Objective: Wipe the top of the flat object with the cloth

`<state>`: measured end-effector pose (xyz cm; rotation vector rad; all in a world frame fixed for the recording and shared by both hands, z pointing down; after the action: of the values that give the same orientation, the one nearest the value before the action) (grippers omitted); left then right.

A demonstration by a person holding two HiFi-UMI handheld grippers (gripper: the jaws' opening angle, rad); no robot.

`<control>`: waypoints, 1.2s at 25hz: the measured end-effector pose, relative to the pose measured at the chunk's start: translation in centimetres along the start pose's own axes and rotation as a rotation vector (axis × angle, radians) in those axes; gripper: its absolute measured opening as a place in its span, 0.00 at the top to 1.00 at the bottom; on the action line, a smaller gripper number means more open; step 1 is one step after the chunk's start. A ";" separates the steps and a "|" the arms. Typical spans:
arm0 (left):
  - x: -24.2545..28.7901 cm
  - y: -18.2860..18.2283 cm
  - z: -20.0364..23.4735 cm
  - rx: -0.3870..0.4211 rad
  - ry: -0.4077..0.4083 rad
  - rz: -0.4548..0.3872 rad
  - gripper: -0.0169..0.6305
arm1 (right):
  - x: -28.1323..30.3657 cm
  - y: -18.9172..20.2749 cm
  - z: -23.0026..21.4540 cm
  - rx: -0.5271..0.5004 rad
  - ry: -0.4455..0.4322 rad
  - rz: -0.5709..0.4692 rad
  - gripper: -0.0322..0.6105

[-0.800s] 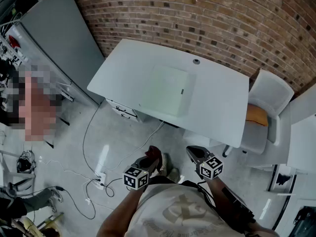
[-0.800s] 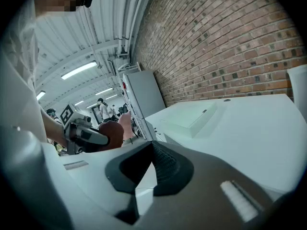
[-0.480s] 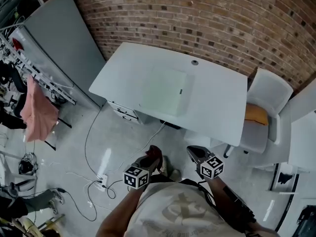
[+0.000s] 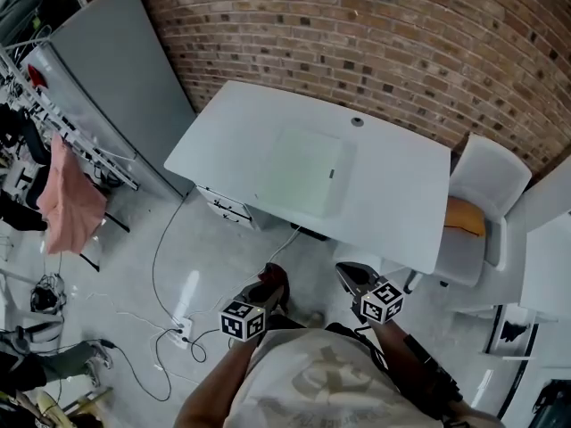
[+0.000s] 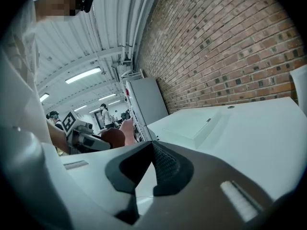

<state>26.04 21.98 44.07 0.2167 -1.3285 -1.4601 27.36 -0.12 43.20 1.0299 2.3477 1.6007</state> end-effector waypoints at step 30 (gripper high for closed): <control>3.0 -10.4 20.0 0.040 0.162 -0.019 0.85 | 15.4 -6.3 -4.5 0.051 0.354 0.021 0.94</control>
<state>4.46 29.14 44.47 0.3667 -1.2276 -1.4024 10.68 4.10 43.81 0.8394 2.6157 1.8742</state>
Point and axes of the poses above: the fingertips, and each gripper's own axes: x forward along the fingers, z to its left, y out of its underside, the point moved 5 cm from there along -x, backward along the fingers, and after that the axes turned 5 degrees about x, right-handed, at the moved point
